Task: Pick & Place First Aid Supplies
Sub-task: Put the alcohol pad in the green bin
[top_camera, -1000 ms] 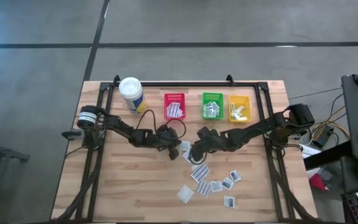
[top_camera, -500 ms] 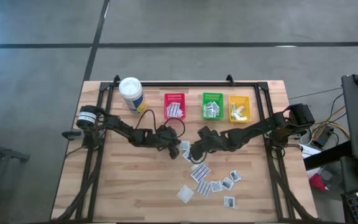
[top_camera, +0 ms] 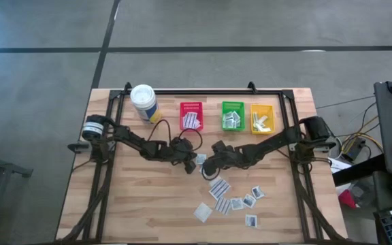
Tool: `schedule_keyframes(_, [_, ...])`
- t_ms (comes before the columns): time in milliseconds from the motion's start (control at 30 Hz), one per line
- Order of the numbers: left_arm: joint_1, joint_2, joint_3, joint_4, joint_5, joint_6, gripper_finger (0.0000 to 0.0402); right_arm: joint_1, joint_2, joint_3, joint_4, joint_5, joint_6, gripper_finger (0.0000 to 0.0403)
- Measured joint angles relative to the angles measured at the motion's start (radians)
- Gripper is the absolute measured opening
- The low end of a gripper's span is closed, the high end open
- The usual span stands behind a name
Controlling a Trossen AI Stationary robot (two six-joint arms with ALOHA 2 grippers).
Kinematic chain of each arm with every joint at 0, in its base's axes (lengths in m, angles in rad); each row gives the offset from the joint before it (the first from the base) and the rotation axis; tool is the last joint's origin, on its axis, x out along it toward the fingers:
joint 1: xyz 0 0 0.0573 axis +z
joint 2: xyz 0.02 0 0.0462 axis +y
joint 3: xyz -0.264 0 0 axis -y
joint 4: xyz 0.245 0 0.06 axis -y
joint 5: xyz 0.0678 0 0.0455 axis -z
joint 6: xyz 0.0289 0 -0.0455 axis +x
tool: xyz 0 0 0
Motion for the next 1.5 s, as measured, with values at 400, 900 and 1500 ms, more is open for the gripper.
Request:
schedule_keyframes(400, [-0.008,0.000,0.000,-0.002,-0.003,-0.061,0.0000,-0.006,0.023,0.004,0.020,-0.052,0.115,0.0109])
schedule_keyframes(900, [-0.028,0.000,0.000,-0.007,-0.013,-0.086,0.0000,-0.006,0.025,0.003,0.026,-0.060,0.415,0.0098])
schedule_keyframes(1500, [-0.053,0.000,-0.002,-0.003,-0.051,-0.086,0.0000,-0.023,0.033,0.003,0.034,-0.048,0.490,0.0098])
